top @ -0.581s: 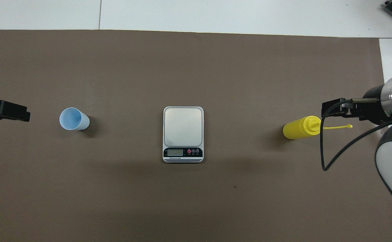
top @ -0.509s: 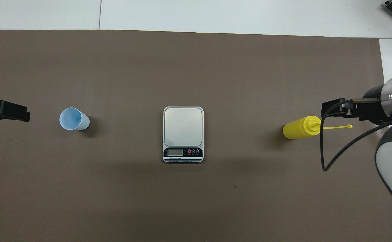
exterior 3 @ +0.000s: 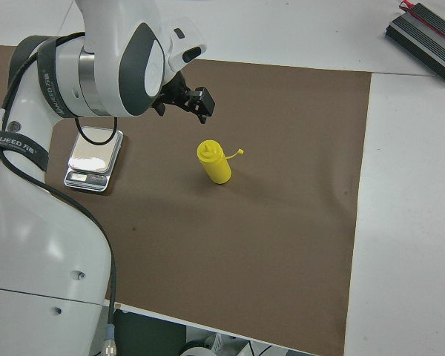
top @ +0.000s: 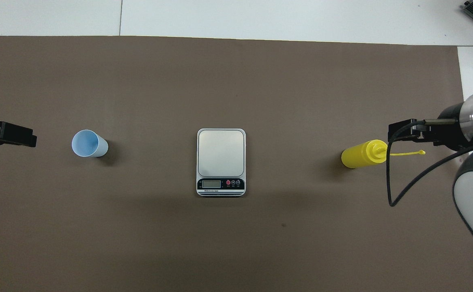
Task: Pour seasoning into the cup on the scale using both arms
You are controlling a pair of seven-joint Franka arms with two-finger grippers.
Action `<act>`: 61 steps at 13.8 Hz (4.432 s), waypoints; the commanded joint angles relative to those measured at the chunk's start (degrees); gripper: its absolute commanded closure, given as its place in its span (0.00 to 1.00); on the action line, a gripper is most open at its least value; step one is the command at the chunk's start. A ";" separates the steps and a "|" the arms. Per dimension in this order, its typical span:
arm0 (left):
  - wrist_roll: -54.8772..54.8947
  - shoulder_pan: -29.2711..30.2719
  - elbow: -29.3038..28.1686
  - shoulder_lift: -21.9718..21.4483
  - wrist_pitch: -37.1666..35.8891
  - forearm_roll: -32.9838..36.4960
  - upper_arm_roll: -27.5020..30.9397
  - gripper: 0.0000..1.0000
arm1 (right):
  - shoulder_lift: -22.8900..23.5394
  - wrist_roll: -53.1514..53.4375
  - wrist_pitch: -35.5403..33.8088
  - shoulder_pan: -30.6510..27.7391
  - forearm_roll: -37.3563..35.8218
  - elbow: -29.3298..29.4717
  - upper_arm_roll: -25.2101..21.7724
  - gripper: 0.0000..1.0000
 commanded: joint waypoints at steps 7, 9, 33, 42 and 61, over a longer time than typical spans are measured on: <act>-0.40 0.60 -2.80 -1.82 1.98 0.36 -0.07 0.00 | -1.42 -4.56 -2.56 -0.04 0.02 -1.28 0.24 0.00; -0.49 0.69 -4.54 -1.91 4.33 0.36 0.10 0.00 | -1.42 -6.34 -2.56 -0.13 0.02 -1.28 0.24 0.00; -9.98 2.54 -31.27 10.39 44.78 -1.58 0.28 0.00 | -1.42 -6.34 -2.64 -0.75 0.11 -1.19 0.06 0.00; -6.84 2.54 -30.93 10.92 43.21 -1.31 0.28 1.00 | -1.42 -6.34 -2.64 -0.75 0.02 -1.19 0.06 0.00; -7.68 -3.68 3.35 17.86 7.60 -1.75 -0.60 1.00 | -1.42 -6.34 -2.64 -0.75 0.02 -1.19 0.06 0.00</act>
